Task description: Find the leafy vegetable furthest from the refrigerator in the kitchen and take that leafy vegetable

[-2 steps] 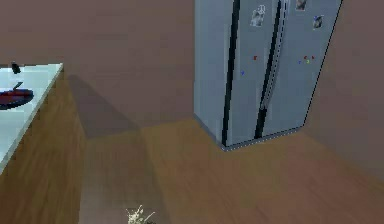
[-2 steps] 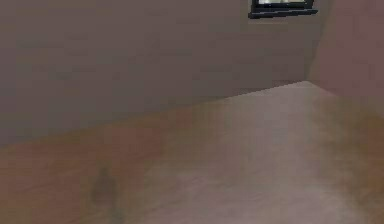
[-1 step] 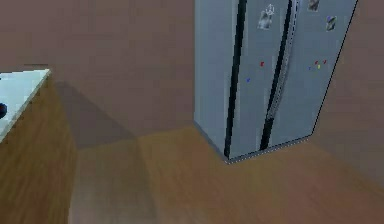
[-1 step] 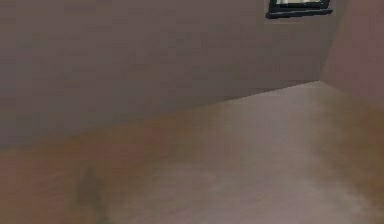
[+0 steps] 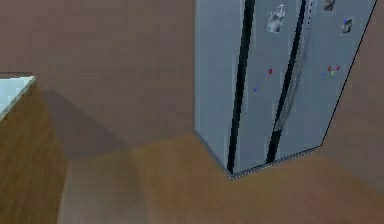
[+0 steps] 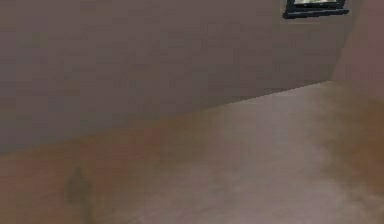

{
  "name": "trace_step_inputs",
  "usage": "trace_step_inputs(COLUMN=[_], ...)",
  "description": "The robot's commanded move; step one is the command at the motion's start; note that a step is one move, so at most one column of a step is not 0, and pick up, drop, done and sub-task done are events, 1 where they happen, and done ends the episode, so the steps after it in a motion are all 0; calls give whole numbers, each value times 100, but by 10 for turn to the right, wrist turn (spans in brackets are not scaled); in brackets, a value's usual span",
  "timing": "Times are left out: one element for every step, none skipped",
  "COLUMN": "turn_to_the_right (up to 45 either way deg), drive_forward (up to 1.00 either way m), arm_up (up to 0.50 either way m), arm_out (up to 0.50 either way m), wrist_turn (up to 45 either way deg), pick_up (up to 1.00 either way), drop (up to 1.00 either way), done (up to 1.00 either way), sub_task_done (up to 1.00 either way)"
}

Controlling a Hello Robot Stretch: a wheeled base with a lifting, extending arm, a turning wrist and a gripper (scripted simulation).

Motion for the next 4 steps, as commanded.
trace_step_inputs(turn_to_the_right=[300, 0, 450, 450], drive_forward=[0, 65, 0, 0], arm_up=[0, 0, 0, 0], arm_out=[0, 0, 0, 0], wrist_turn=[0, 0, 0, 0], pick_up=[0, 0, 0, 0], drop=[0, 0, 0, 0], done=[0, 0, 0, 0], sub_task_done=[0, 0, 0, 0])
